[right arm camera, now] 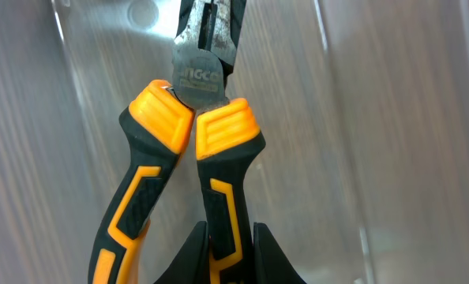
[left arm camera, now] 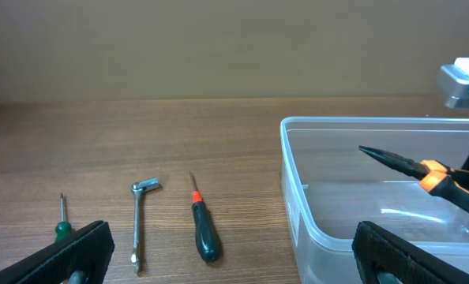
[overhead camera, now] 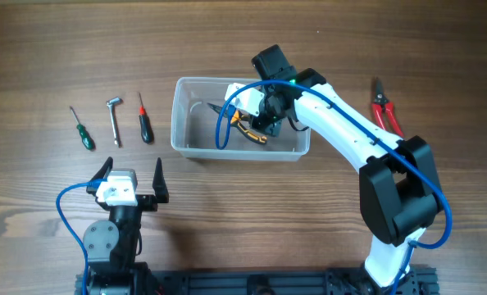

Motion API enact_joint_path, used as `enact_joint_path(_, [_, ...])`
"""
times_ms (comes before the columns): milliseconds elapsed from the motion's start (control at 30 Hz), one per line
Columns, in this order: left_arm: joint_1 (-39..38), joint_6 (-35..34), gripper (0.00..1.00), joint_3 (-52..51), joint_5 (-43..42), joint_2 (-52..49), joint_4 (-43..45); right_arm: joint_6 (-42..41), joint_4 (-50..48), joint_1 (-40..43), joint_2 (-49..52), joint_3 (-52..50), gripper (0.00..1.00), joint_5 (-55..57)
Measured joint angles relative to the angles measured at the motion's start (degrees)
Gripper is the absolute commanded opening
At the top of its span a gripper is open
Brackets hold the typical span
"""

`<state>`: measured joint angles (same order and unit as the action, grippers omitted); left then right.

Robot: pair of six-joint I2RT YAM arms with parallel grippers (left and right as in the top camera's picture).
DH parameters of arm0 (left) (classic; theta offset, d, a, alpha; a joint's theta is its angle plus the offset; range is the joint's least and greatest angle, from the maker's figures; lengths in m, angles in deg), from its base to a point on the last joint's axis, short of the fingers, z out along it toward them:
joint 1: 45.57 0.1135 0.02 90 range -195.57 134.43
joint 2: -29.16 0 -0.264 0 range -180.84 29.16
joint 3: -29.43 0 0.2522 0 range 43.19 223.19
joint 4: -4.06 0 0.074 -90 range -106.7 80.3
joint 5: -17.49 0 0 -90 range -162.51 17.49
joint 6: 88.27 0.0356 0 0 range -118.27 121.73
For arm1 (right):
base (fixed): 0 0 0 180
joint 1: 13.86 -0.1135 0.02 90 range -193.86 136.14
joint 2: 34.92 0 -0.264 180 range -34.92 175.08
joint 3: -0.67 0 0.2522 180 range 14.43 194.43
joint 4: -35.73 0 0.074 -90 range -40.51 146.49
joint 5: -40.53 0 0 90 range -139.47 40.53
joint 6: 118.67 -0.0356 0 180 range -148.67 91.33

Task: Pack container
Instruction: 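Lower the pliers into the container and open the right gripper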

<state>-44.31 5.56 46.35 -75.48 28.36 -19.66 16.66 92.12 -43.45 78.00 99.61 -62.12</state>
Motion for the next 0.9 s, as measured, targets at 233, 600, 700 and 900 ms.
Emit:
enact_joint_path(233, [0.0,0.0,1.0,0.0,0.0,0.0,0.0,6.5,-1.9,0.0,0.0,-0.3,0.04,0.0])
enact_joint_path(600, [0.0,0.0,1.0,0.0,0.0,0.0,0.0,8.0,-2.9,0.0,2.7,-0.3,0.35,0.0])
enact_joint_path(700, [0.0,0.0,1.0,0.0,0.0,0.0,0.0,7.4,-3.1,0.0,2.7,-0.3,0.38,-0.1])
enact_joint_path(900, [0.0,0.0,1.0,0.0,0.0,0.0,0.0,4.9,-3.8,0.0,2.8,-0.3,0.42,-0.1])
